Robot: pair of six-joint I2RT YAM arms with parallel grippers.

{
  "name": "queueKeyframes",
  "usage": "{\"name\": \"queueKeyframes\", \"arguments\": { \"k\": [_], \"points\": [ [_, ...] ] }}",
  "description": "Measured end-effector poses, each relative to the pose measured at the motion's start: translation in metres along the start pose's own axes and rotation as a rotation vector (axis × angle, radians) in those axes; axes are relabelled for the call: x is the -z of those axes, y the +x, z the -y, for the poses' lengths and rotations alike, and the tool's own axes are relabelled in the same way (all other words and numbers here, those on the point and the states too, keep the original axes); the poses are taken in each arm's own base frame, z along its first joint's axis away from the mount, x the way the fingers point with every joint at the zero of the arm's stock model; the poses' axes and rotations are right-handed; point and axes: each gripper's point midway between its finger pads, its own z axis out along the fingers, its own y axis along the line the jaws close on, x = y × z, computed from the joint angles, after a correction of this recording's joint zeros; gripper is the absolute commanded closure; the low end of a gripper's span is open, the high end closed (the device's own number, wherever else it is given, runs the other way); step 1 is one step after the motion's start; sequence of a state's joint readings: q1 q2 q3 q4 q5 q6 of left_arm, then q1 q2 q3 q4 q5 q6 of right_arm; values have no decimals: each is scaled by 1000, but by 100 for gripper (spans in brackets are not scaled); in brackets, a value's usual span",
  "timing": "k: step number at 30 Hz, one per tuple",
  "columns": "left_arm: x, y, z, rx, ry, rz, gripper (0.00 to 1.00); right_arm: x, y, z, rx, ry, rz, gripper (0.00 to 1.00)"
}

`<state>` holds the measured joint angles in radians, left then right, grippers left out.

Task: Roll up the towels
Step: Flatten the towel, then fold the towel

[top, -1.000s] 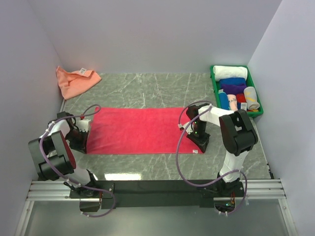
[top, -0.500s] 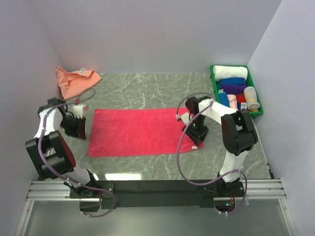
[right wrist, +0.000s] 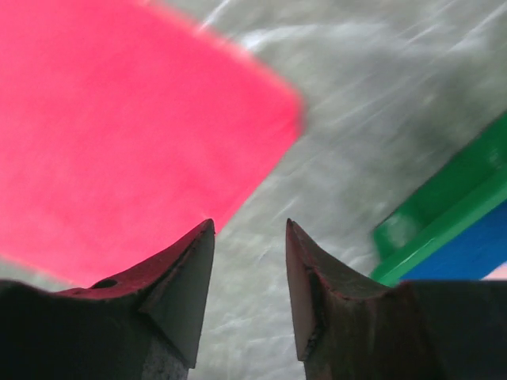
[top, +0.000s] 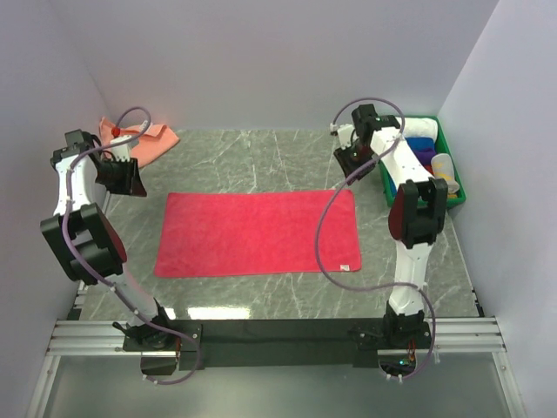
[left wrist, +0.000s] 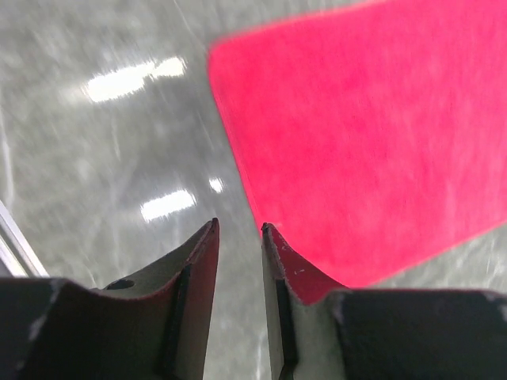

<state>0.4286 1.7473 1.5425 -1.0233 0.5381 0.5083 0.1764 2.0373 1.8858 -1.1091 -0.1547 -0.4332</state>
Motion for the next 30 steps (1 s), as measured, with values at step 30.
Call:
{"name": "queueKeyframes", "arguments": {
  "k": [30],
  "points": [
    [-86, -36, -13, -24, 15, -51, 52, -97, 10, 44, -59, -16, -154, 64]
  ]
}}
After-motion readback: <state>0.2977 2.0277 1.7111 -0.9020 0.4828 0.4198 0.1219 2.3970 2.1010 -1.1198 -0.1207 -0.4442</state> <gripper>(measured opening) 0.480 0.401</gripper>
